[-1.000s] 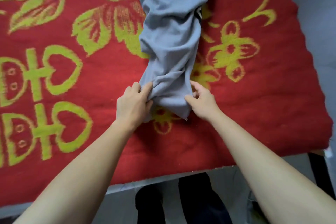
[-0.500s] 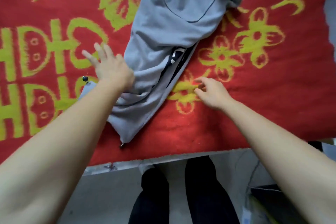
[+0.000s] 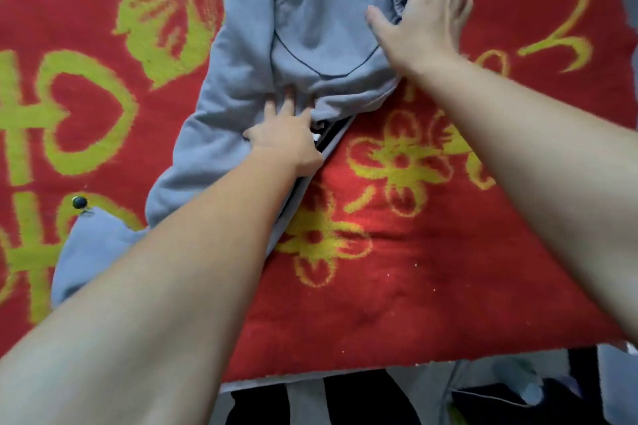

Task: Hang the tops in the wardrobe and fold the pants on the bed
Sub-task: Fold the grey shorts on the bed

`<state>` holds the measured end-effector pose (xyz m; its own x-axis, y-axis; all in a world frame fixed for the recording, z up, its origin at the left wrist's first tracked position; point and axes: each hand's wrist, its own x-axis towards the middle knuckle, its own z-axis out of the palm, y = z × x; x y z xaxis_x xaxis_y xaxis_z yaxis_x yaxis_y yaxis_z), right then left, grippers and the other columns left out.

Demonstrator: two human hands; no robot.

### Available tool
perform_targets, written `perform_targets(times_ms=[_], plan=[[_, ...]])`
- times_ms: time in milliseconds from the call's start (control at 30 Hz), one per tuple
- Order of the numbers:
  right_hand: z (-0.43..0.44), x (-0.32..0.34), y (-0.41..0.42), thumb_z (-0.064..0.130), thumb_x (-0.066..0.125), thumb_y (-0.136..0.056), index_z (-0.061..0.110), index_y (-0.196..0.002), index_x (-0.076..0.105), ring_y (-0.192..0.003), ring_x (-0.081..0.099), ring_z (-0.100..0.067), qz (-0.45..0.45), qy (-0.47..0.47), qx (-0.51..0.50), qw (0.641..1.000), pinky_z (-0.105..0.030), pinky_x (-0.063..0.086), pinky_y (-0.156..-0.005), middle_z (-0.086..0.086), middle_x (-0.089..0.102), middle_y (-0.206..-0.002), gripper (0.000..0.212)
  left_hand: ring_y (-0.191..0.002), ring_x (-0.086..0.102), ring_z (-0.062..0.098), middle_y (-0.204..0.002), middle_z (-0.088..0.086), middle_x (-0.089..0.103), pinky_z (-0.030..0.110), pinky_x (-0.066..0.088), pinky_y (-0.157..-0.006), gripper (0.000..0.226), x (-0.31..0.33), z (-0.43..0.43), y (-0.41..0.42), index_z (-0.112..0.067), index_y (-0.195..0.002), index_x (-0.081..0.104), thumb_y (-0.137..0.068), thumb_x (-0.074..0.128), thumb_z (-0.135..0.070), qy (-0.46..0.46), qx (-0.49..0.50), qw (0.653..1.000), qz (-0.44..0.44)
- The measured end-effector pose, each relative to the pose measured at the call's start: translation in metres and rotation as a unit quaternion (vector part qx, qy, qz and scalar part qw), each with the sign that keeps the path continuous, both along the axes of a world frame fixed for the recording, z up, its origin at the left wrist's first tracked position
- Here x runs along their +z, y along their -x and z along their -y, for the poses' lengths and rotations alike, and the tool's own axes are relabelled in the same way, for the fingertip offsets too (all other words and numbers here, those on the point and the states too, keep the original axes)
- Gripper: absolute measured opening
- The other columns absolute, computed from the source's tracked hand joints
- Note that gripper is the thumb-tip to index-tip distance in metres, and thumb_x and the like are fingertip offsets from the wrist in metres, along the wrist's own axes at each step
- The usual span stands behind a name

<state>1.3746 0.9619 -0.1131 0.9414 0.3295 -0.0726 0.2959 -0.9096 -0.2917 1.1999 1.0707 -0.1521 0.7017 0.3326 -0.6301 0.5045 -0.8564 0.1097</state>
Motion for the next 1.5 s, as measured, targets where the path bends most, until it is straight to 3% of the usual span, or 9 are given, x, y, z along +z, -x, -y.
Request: perform_targets(times_ms=[133,367,533,633,767,1033,1200,1333,1500], plan=[[-0.007,-0.015,-0.025,0.032,0.06,-0.086,0.02,-0.159,0.012,-0.13,0.049,-0.036,-0.119,-0.016,-0.03,0.992,-0.041,0.041,-0.102,-0.015,0.052,-0.142,0.088,-0.151,-0.008,0.023,-0.164,-0.009,-0.011,0.064,0.039,-0.102,0.087,-0.007,0.001,0.002,-0.038,-0.153,0.015,-0.08,0.061,-0.052,-0.028,-0.006,1.0,0.006],[0.054,-0.013,0.034,0.014,0.057,-0.082,0.034,-0.159,0.011,-0.119,0.049,-0.044,-0.158,0.094,0.119,0.976,-0.049,0.042,-0.1,-0.02,0.055,-0.134,0.092,-0.152,-0.001,0.024,-0.165,-0.011,-0.006,0.055,0.028,-0.114,0.082,-0.005,-0.022,-0.008,-0.041,-0.151,0.023,-0.078,0.05,-0.063,0.022,-0.033,0.999,-0.033],[0.098,-0.008,0.119,0.018,0.057,-0.082,0.033,-0.158,0.018,-0.114,0.049,-0.039,-0.161,0.152,0.22,0.95,-0.044,0.04,-0.093,-0.015,0.057,-0.118,0.087,-0.122,0.052,0.035,-0.135,0.019,0.056,0.039,0.039,-0.089,0.037,0.021,-0.038,-0.019,-0.017,-0.099,0.061,-0.099,0.032,-0.039,0.134,0.039,0.99,0.026],[0.119,-0.006,0.174,0.017,0.055,-0.083,0.034,-0.155,0.026,-0.108,0.05,-0.036,-0.167,0.143,0.266,0.939,-0.043,0.035,-0.099,-0.013,0.057,-0.112,0.08,-0.109,0.057,0.04,-0.114,0.023,0.063,0.043,0.04,-0.083,0.058,0.04,-0.02,-0.014,-0.006,-0.094,0.066,-0.095,0.03,-0.051,0.01,0.14,0.977,0.162],[0.138,-0.007,0.231,0.017,0.053,-0.085,0.035,-0.152,0.033,-0.107,0.049,-0.035,-0.183,0.131,0.292,0.93,-0.045,0.028,-0.106,-0.013,0.057,-0.107,0.072,-0.1,0.054,0.04,-0.104,0.022,0.058,0.049,0.039,-0.081,0.061,0.061,0.054,-0.008,-0.002,-0.089,0.059,-0.088,0.048,-0.062,-0.142,-0.02,0.907,0.396],[0.167,-0.012,0.279,0.007,0.065,-0.07,0.032,-0.14,0.053,-0.09,0.057,-0.04,-0.174,0.056,0.251,0.951,-0.048,0.044,-0.096,-0.018,0.062,-0.094,0.075,-0.119,0.037,0.028,-0.136,0.016,0.046,0.048,0.03,-0.096,0.061,0.032,0.165,0.001,-0.014,-0.124,0.045,-0.076,0.065,-0.048,-0.032,-0.249,0.82,0.515],[0.182,-0.011,0.295,0.005,0.085,-0.047,0.013,-0.101,0.07,-0.072,0.061,-0.041,-0.147,0.011,0.252,0.957,-0.047,0.052,-0.069,-0.021,0.062,-0.076,0.056,-0.114,0.05,0.032,-0.137,0.01,0.047,0.041,0.047,-0.078,0.094,0.016,0.199,0.002,-0.02,-0.154,0.016,-0.081,0.074,-0.033,-0.038,-0.34,0.927,0.156],[0.193,-0.008,0.31,0.021,0.062,-0.085,0.037,-0.149,0.035,-0.114,0.05,-0.04,-0.201,0.102,0.245,0.943,-0.044,0.038,-0.093,-0.015,0.058,-0.121,0.072,-0.096,0.059,0.038,-0.114,0.014,0.059,0.039,0.038,-0.066,0.062,0.03,0.188,0.018,-0.022,-0.146,0.034,-0.088,0.052,-0.007,0.019,-0.202,0.956,0.214],[0.208,0.025,0.317,0.03,0.059,-0.088,0.029,-0.144,0.04,-0.127,0.047,-0.031,-0.22,0.154,0.206,0.941,-0.039,0.039,-0.096,-0.005,0.057,-0.131,0.059,-0.103,0.064,0.025,-0.112,0.001,0.07,0.031,0.046,-0.079,0.041,0.089,0.128,0.051,-0.034,-0.122,0.065,-0.083,0.058,-0.021,0.115,0.062,0.954,0.268]])
